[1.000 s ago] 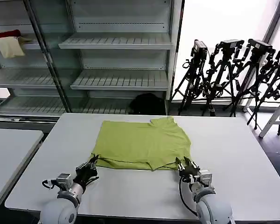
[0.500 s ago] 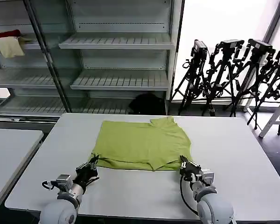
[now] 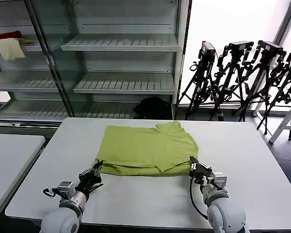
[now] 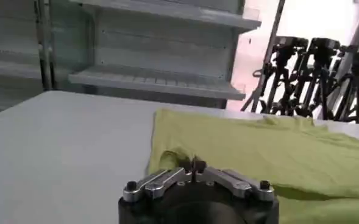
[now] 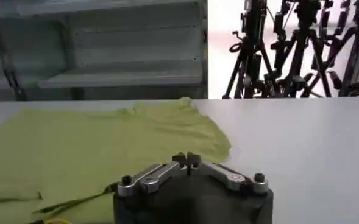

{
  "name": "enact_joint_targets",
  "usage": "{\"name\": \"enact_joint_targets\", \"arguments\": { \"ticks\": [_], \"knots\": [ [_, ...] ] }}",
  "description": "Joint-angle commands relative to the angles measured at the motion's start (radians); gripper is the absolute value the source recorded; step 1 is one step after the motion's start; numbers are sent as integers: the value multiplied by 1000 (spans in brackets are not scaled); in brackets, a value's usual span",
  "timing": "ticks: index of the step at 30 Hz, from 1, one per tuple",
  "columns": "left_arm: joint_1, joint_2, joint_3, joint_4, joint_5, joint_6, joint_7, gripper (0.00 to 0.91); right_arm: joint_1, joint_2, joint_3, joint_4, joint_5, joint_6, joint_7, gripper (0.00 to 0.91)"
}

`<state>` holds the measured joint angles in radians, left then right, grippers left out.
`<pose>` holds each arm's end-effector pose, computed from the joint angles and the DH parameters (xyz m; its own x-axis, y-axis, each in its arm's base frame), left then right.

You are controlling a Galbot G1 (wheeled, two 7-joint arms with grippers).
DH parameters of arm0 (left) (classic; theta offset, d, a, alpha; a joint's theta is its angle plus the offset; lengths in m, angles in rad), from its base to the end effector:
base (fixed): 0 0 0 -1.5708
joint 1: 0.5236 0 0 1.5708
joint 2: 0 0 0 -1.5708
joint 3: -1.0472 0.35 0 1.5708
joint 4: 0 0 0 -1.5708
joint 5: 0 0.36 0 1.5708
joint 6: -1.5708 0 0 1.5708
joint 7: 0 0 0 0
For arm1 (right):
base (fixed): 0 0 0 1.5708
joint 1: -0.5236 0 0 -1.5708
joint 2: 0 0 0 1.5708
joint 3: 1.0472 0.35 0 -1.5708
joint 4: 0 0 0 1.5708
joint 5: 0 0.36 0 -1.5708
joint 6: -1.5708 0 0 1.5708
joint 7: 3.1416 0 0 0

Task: Fold and organize the clothes.

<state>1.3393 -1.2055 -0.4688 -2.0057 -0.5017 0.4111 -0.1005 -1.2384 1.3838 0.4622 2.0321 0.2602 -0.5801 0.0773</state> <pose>0.2570 0.0541 -0.2774 -0.9357 0.1559 0.3164 0.1181 0.9837 -0.1355 0.2798 -0.0158 -0.2478 -0.9400 -0.1022 0.3255 -0.0889 0.9945 0.0555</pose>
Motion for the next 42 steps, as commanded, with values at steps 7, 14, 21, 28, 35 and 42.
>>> {"name": "enact_joint_targets", "arguments": {
  "ticks": [7, 14, 21, 28, 35, 42],
  "knots": [
    [14, 10, -1, -3, 24, 7, 17, 212, -22, -32, 7, -13, -25, 0, -52, 907],
    [0, 8, 3, 0, 45, 4, 20, 907, -43, -18, 44, -14, -55, 3, -71, 907],
    [13, 14, -29, -25, 45, 6, 8, 907, -117, -41, 78, 50, -37, 2, -99, 907],
    [70, 49, -75, -44, 50, 28, -11, 907, -243, -61, 94, 122, -12, 3, -113, 907],
    [94, 36, -50, -14, 61, 26, -17, 907, -266, -64, 112, 112, -9, 6, -111, 907],
    [88, 26, -38, -9, 63, 26, -17, 907, -245, -50, 97, 92, -21, 5, -110, 343]
  ]
}}
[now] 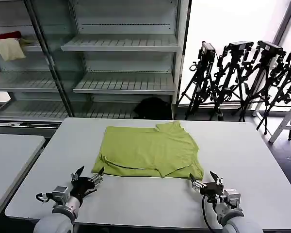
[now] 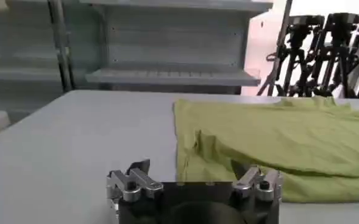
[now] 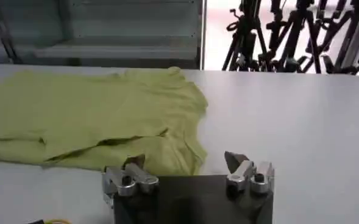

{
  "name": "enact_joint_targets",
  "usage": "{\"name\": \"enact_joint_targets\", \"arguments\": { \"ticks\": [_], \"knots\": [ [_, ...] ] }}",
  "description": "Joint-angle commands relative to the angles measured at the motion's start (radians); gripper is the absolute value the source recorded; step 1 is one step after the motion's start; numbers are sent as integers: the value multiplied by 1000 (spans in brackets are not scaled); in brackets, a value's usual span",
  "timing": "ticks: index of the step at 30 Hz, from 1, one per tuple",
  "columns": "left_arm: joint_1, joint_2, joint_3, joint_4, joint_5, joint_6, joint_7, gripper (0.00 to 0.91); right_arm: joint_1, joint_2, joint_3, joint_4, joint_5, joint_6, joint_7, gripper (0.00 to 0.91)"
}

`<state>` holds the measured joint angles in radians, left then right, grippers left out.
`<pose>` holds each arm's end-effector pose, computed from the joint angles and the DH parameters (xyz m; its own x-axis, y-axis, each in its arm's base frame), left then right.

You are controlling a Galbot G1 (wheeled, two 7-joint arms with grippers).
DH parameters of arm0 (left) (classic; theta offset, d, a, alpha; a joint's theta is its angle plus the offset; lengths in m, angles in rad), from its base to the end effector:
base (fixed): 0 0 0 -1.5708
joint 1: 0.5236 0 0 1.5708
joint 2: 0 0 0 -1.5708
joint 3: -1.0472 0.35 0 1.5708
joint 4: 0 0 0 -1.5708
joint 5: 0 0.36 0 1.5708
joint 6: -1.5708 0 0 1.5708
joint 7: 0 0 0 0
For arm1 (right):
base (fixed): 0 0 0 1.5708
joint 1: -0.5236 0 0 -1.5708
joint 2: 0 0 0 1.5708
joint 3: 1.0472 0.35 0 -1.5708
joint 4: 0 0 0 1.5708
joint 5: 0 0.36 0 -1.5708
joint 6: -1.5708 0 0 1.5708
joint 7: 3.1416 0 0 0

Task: Fold and organize the clothes.

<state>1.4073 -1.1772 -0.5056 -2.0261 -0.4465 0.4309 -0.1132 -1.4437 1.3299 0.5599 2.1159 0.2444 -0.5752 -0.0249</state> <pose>0.2394 0.0681 -0.2817 -0.9241 0.0945 0.3702 0.0842 0.9955 -0.0438 0.2235 -0.0498 -0.2627 -0.9005 -0.1137 0.4197 -0.1178 0.9929 0.0162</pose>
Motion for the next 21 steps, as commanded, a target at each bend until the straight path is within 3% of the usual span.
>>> {"name": "enact_joint_targets", "arguments": {
  "ticks": [1, 6, 9, 10, 11, 12, 14, 16, 21],
  "knots": [
    [19, -3, -1, 14, 8, 6, -4, 907, -38, 5, -3, 6, -9, 0, -8, 232],
    [9, -5, 1, 28, 9, 9, -3, 907, -24, 11, -15, -5, -20, -2, -10, 0],
    [-1, -5, 5, 43, 11, 18, -1, 846, -20, 12, -18, -8, -29, -2, -10, 0],
    [-5, -5, 6, 48, 11, 20, 1, 786, -20, 11, -17, -9, -30, -2, -10, 0],
    [-7, -5, 8, 50, 9, 21, 1, 625, -20, 11, -17, -9, -30, -2, -10, 0],
    [-10, -6, 9, 52, 8, 25, 4, 534, -21, 11, -16, -8, -29, -2, -11, 0],
    [-14, -7, 13, 57, 8, 30, 7, 121, -21, 10, -15, -7, -29, -2, -11, 0],
    [-19, -8, 17, 62, 8, 34, 10, 10, -23, 10, -14, -4, -28, -2, -10, 0],
    [-27, -11, 22, 66, 5, 19, 13, 10, -23, 9, -11, 2, -25, -2, -10, 0]
  ]
}}
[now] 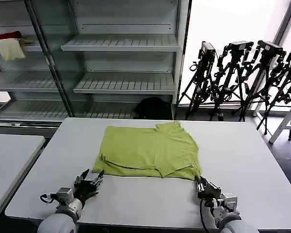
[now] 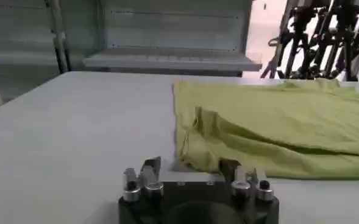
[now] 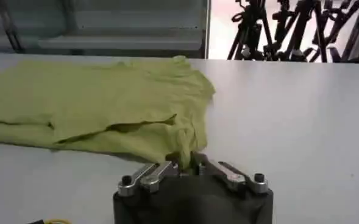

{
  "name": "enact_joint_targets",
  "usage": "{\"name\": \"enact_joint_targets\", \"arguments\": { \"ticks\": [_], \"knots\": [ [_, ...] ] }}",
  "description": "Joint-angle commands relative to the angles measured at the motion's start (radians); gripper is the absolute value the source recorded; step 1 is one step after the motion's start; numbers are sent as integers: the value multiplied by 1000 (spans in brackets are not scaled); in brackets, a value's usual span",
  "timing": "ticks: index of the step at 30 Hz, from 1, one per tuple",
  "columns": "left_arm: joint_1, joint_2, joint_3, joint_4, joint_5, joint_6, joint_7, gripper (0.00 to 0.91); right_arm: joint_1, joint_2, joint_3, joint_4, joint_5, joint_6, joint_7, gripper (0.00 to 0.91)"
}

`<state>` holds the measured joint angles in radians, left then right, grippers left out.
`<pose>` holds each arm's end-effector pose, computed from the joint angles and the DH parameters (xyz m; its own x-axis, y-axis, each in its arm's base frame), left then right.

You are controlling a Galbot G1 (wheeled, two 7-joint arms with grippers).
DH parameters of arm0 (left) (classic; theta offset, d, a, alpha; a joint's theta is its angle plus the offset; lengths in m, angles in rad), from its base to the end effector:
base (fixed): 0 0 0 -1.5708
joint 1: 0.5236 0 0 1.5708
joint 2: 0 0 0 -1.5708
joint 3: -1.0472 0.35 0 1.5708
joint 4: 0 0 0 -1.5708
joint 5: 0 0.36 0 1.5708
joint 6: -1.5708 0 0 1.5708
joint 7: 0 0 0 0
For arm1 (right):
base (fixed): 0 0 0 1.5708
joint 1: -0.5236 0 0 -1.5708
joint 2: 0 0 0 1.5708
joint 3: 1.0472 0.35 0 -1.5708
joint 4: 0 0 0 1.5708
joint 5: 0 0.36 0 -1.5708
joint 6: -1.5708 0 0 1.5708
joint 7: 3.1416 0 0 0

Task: Fold and organize the clothes.

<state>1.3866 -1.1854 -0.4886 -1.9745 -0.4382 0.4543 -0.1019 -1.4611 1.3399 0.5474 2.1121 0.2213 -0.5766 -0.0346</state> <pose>0.2462 0.0677 -0.2965 -0.9019 0.0989 0.4206 0.0878 0.9951 -0.0457 0.2187 -0.0448 -0.2691 -0.8889 -0.1224 0.4414 -0.1294 0.9915 0.0142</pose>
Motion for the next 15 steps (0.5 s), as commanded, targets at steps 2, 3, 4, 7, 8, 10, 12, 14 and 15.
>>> {"name": "enact_joint_targets", "arguments": {
  "ticks": [2, 3, 4, 7, 8, 10, 12, 14, 15],
  "knots": [
    [-7, -1, 8, 13, -3, -13, -3, 0, -8, -3, 3, 8, 0, -1, 0, 0],
    [-7, -2, 8, 13, 0, -14, -2, 0, -9, -3, 3, 11, 2, -1, 1, 0],
    [-7, 0, 10, 12, 3, -15, -4, 0, -10, -4, 3, 13, 4, -1, 1, 0],
    [-5, 0, 16, 8, 25, -29, -12, 0, -13, -4, 4, 18, 8, -1, 2, 0],
    [-5, 0, 17, 7, 26, -30, -15, 0, -14, -4, 4, 19, 9, -1, 4, 0],
    [1, 0, 16, -2, 46, -31, -20, 0, -15, -5, 7, 22, 14, -1, 10, 0],
    [14, 6, 10, -25, 53, -26, -23, 0, -19, -7, 8, 27, 18, -1, 17, 0],
    [50, 22, -9, -56, 56, -13, -28, 0, -41, -14, 18, 48, 26, -1, 19, 0],
    [70, 29, -19, -94, 53, -4, -31, 0, -55, -20, 23, 62, 31, -2, 21, 0]
  ]
}}
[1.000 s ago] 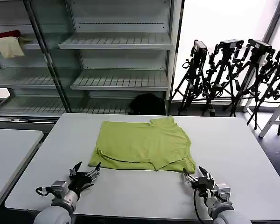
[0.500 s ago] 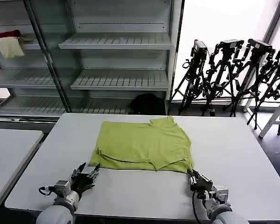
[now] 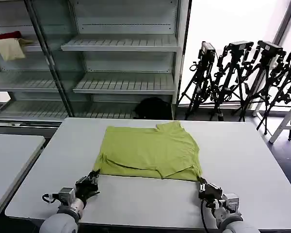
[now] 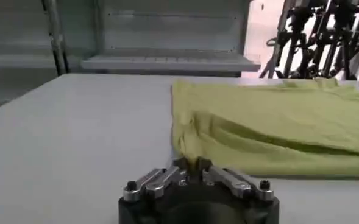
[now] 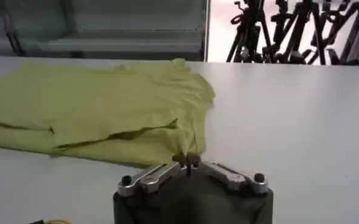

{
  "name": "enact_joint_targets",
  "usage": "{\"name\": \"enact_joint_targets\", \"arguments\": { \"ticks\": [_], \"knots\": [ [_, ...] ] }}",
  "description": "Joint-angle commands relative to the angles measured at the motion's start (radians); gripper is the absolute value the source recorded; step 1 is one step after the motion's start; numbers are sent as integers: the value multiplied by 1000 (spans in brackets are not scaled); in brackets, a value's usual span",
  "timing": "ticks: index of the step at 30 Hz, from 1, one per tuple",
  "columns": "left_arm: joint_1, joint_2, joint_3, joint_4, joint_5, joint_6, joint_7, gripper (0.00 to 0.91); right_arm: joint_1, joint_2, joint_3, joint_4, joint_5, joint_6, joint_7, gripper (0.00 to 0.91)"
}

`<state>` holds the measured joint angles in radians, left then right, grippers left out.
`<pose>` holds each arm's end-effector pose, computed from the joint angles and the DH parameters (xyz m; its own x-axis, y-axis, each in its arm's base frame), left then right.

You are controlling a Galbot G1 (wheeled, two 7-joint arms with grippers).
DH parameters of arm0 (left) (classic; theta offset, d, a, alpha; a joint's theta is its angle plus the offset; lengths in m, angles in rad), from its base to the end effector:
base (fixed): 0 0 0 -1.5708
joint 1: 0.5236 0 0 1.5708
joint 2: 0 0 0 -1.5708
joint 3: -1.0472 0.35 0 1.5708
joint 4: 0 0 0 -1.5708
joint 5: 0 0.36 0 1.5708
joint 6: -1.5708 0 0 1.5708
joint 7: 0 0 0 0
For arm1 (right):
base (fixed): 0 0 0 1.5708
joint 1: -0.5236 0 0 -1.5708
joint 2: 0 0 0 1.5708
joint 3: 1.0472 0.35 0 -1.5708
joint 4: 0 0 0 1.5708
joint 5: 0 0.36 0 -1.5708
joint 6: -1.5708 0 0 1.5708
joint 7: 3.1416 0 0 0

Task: Fold and organize the clothes.

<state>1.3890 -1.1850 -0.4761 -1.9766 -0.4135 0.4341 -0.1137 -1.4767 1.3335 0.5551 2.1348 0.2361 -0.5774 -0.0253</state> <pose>0.2447 0.0637 -0.2978 -0.9099 0.0890 0.4052 0.0873 0.9959 -0.0225 0.2136 -0.0463 -0.2638 -0.8924 -0.1187 0.4353 -0.1239 0.9922 0.0165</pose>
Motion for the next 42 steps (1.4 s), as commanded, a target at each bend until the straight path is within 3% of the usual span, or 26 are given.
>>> {"name": "enact_joint_targets", "arguments": {
  "ticks": [1, 7, 15, 23, 28, 29, 30, 31, 36, 39, 42],
  "knots": [
    [109, 42, -49, -128, 26, 26, -27, 0, -64, -19, 20, 64, 26, -1, 13, 0],
    [281, 57, -114, -269, 9, 44, -69, 0, -165, -28, 20, 150, 30, -2, 29, 0],
    [496, 19, -148, -367, -4, 16, -146, 0, -284, -18, -39, 240, 4, -3, 58, 0],
    [557, 3, -184, -389, -29, 15, -202, 0, -366, -24, -37, 289, -1, -3, 66, 0],
    [543, -9, -178, -386, -27, 71, -233, 0, -398, -25, -59, 285, -10, -2, 79, 0],
    [530, -16, -180, -384, -24, 103, -237, 736, -402, -24, -65, 283, -10, -2, 83, 10],
    [522, -18, -181, -383, -25, 113, -240, 907, -407, -22, -69, 284, -8, -2, 87, 484],
    [519, -20, -182, -383, -23, 110, -240, 907, -413, -18, -74, 283, -7, -2, 90, 907],
    [501, -22, -180, -393, -15, 111, -245, 907, -427, -16, -85, 285, -2, -1, 111, 907],
    [497, -33, -188, -424, -18, 119, -250, 907, -426, -13, -76, 318, 42, 0, 175, 907],
    [481, -45, -192, -454, -21, 118, -250, 907, -402, -5, -59, 344, 75, 0, 195, 907]
  ]
}}
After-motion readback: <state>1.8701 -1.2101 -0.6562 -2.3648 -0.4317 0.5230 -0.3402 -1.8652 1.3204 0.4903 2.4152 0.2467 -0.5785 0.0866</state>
